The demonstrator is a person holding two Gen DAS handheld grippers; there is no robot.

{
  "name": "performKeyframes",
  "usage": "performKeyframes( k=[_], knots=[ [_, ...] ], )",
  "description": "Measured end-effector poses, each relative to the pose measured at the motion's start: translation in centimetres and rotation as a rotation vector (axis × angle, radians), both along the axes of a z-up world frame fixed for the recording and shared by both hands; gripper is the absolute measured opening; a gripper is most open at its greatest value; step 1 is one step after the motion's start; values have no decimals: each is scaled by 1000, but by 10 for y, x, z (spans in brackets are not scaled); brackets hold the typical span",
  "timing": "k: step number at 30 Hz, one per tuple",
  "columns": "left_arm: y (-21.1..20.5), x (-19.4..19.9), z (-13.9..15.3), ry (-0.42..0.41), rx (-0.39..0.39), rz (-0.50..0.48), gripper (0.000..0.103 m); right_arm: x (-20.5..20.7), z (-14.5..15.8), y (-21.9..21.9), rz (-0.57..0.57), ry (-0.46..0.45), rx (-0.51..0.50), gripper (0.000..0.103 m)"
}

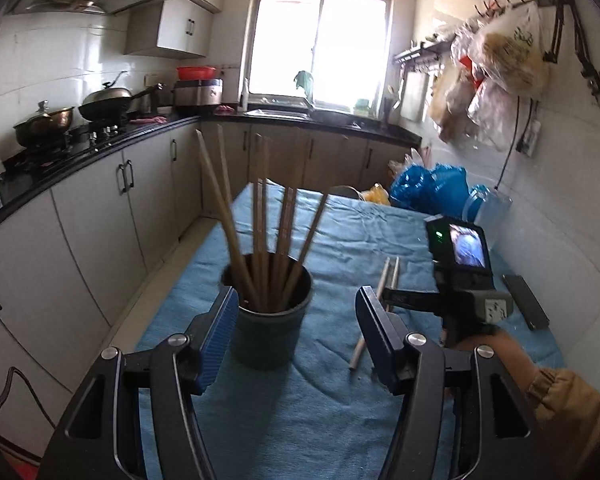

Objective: Organize utensils
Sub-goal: 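Return both tools to the towel and close each on a chopstick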

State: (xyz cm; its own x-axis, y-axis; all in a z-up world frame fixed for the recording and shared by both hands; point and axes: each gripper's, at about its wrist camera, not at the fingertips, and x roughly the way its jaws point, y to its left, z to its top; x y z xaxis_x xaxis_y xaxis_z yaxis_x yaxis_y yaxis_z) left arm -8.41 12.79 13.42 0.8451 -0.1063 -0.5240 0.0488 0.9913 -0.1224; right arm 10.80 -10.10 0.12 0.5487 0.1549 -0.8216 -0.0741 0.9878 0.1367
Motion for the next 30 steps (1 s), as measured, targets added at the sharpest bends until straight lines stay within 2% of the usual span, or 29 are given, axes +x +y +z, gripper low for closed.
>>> performKeyframes(
  k=[6,13,16,20,25,30],
  knots=[
    [-19,2,-10,43,18,-59,60,-2,-1,-9,31,23,-86,13],
    [-53,12,-21,106,49,-158,60,-36,-4,-70,-14,45,-143,10],
    [-80,25,-29,160,92,-198,60,-51,-5,-99,-57,53,-144,10],
    [-112,45,-38,181,149,-236,60,-72,-5,-135,-101,57,-120,10],
    [-135,84,-61,191,214,-199,60,-87,-6,-152,-112,42,-62,10],
    [-130,116,-84,249,218,-149,60,-90,-7,-153,-113,29,-42,10]
  ],
)
